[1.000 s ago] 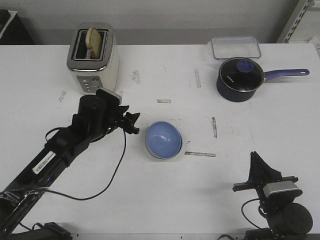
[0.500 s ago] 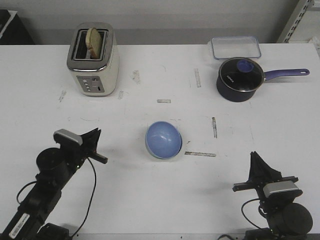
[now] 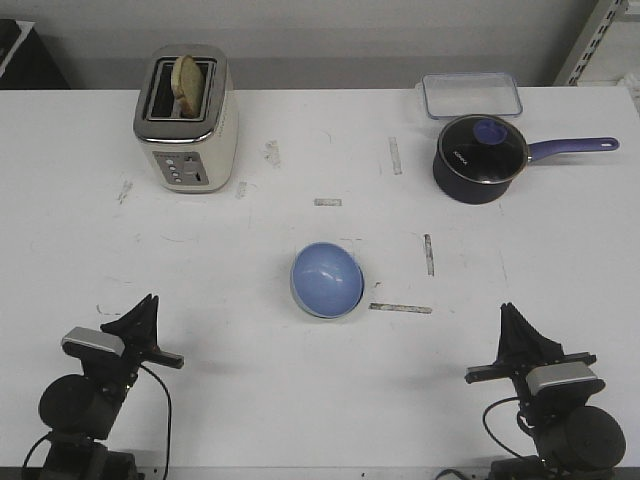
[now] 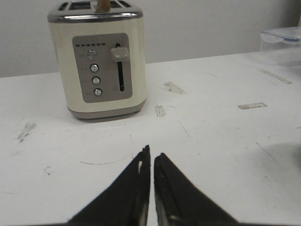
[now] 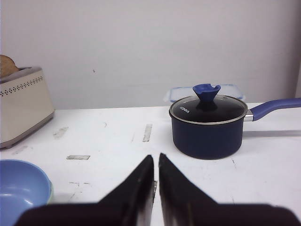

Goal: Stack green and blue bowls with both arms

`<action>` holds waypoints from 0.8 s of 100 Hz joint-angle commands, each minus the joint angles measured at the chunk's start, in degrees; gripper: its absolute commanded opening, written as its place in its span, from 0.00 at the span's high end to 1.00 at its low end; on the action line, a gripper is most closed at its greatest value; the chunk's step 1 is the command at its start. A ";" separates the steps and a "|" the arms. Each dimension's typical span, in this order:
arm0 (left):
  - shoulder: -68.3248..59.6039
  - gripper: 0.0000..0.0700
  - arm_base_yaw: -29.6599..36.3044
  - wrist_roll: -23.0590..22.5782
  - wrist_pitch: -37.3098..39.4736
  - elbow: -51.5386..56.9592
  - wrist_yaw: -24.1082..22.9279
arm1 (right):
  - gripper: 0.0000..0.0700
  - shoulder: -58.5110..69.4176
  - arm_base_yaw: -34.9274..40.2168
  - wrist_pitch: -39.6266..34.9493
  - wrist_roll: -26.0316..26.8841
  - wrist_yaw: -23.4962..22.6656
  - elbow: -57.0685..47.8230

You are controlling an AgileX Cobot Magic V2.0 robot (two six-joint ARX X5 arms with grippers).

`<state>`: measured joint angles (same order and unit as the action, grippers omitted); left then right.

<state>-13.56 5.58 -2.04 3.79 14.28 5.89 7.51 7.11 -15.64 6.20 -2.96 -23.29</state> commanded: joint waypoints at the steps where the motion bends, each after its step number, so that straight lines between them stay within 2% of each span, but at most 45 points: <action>1: 1.81 1.00 -0.35 -0.31 0.04 0.50 -0.15 | 0.99 -0.09 0.04 0.59 -0.22 0.00 0.00; 52: 7.06 0.99 -0.42 -0.31 0.46 0.52 -0.11 | 0.99 -0.09 0.04 0.59 -0.22 0.00 0.00; 70: 7.45 1.00 -0.61 -0.35 2.91 -1.14 -7.54 | 0.99 -0.09 0.04 0.59 -0.22 0.00 0.00; 80: 8.26 1.00 -1.53 -0.35 5.01 -3.13 -7.17 | 0.99 -0.09 0.04 0.59 -0.22 0.00 0.00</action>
<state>-5.74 4.54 -2.04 7.51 12.21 -1.54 7.51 7.11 -15.64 6.20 -2.96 -23.29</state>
